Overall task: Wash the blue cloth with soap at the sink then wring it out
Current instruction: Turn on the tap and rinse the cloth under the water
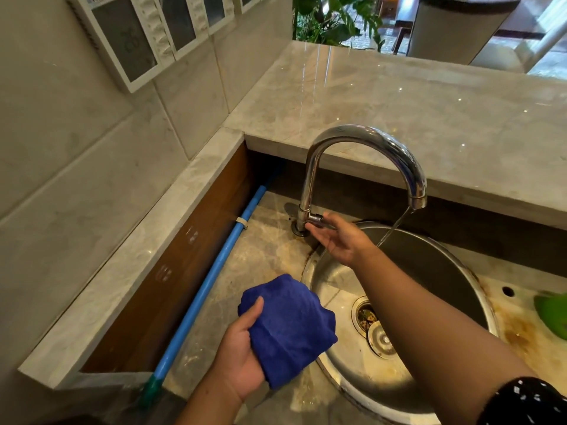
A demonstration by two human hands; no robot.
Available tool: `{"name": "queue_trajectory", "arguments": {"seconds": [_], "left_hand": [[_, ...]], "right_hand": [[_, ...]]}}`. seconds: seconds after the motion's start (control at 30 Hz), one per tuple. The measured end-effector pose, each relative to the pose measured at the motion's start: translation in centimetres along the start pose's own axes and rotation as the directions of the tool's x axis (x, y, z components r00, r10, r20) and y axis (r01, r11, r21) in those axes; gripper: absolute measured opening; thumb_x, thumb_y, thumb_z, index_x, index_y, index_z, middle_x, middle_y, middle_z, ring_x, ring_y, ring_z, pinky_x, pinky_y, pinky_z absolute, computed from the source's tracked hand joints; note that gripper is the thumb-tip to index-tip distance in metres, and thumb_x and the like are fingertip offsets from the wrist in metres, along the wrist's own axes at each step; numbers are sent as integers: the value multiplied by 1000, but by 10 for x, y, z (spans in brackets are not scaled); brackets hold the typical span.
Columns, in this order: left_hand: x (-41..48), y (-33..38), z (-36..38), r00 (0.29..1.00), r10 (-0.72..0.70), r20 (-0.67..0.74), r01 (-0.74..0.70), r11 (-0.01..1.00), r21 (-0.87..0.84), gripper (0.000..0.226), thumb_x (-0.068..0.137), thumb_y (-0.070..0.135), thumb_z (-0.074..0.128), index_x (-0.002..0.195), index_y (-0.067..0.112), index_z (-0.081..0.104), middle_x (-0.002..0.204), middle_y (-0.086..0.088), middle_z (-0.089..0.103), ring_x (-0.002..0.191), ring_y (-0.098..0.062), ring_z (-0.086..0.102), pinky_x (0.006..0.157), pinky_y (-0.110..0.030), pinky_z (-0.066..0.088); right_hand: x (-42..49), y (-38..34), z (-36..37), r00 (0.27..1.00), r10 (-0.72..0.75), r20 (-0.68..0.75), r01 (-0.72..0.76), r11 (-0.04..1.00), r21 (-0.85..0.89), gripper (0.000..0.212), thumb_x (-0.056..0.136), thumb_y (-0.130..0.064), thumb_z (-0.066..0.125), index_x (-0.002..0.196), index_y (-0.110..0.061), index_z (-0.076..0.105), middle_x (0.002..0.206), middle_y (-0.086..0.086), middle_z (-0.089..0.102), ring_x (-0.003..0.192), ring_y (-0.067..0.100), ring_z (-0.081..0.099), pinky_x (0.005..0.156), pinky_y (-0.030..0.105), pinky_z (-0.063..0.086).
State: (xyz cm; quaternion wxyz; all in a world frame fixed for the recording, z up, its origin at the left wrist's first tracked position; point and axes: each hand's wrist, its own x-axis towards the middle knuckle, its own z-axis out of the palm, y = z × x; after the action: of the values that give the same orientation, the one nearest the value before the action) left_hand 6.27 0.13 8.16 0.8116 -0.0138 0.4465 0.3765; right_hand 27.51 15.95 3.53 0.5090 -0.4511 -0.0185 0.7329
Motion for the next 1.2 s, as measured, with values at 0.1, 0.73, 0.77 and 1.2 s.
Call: {"name": "queue_trajectory", "arguments": {"seconds": [0.1, 0.73, 0.77, 1.2], "left_hand": [[2, 0, 2, 1000, -5, 2, 5, 1000, -9, 41, 98, 31, 52, 122, 1, 63, 115, -25, 73, 112, -44, 65, 96, -54, 47], [84, -8, 87, 986, -124, 112, 94, 967, 238, 38, 98, 32, 56, 122, 4, 65, 118, -21, 73, 119, -39, 63, 105, -49, 44], [91, -9, 96, 984, -134, 121, 97, 959, 267, 36, 98, 32, 56, 119, 4, 66, 115, -20, 74, 118, -38, 63, 102, -48, 47], [140, -7, 145, 972, -179, 153, 86, 875, 476, 41, 96, 29, 61, 133, 10, 60, 127, -20, 69, 116, -39, 65, 91, -52, 53]], "right_hand": [[0, -1, -1, 1000, 4, 4, -4, 1000, 10, 18, 96, -6, 61, 112, 0, 59, 121, 30, 67, 114, 36, 67, 107, 37, 49], [-49, 15, -87, 984, 154, -91, -157, 987, -22, 70, 86, -68, 55, 126, -12, 67, 121, 16, 71, 105, 34, 70, 88, 42, 54], [-53, 14, -91, 984, 159, -85, -159, 987, 3, 70, 85, -68, 57, 126, -13, 67, 122, 16, 71, 104, 34, 72, 89, 42, 54], [-82, -44, -106, 988, -125, -89, 112, 984, -141, 30, 93, -15, 66, 123, -12, 63, 115, 15, 74, 109, 33, 70, 97, 50, 53]]}}
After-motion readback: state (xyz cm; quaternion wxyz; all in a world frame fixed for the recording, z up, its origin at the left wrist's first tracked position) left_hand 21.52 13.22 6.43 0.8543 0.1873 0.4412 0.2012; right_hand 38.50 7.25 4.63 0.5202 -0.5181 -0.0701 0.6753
